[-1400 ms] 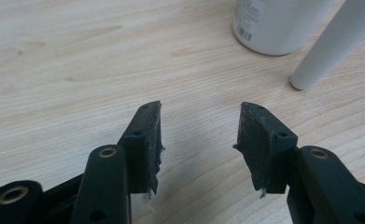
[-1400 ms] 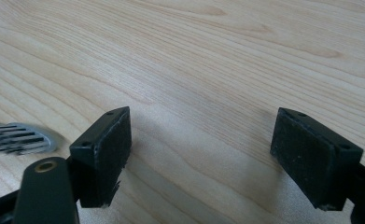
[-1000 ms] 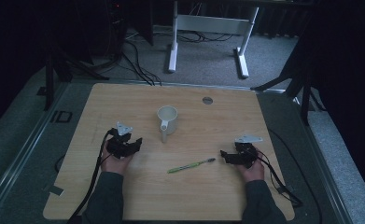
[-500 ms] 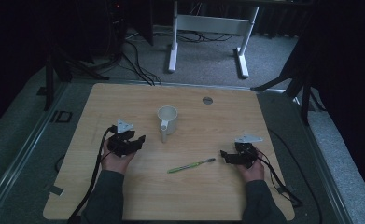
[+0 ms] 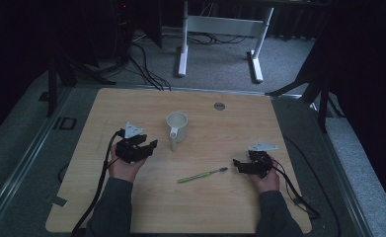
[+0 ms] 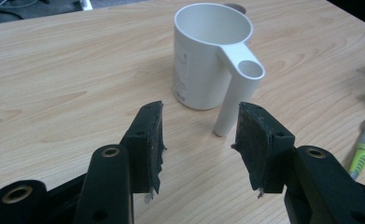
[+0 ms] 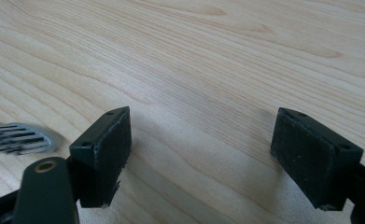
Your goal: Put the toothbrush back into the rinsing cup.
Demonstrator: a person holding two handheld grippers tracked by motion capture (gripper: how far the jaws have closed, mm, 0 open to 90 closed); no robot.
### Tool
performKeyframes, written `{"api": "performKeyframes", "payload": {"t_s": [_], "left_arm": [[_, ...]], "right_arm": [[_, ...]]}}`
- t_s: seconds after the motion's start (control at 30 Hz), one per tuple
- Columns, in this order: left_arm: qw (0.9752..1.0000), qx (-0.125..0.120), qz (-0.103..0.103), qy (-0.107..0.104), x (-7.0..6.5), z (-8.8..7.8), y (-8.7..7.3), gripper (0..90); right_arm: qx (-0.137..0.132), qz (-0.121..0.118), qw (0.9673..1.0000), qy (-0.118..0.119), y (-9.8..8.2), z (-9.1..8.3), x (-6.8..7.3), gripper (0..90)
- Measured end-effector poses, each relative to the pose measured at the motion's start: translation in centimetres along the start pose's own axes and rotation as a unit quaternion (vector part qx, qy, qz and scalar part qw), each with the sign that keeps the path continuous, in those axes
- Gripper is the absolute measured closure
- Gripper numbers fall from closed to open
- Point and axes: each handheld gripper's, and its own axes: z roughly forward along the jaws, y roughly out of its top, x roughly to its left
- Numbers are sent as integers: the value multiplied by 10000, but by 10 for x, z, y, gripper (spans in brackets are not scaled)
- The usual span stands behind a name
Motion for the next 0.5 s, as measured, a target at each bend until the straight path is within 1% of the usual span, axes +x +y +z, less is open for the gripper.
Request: {"api": "performKeyframes", "payload": {"t_s": [0.17, 0.27, 0.3, 0.4, 0.5], "left_arm": [[10000, -20, 36, -59, -4, 0, 3, 520], [9998, -1, 86, -171, -6, 0, 3, 521], [9997, 11, 108, -216, -7, 1, 4, 523], [9995, 39, 200, -261, -10, 2, 5, 526], [9992, 12, 263, -299, -13, 2, 8, 527]], "right_arm": [[1, 0, 10000, 0, 0, 0, 0, 199], [0, 1, 10000, 0, 0, 0, 0, 199], [0, -1, 10000, 0, 0, 0, 0, 199], [0, -1, 10000, 1, 0, 0, 0, 199], [0, -1, 10000, 0, 0, 0, 0, 199]]}}
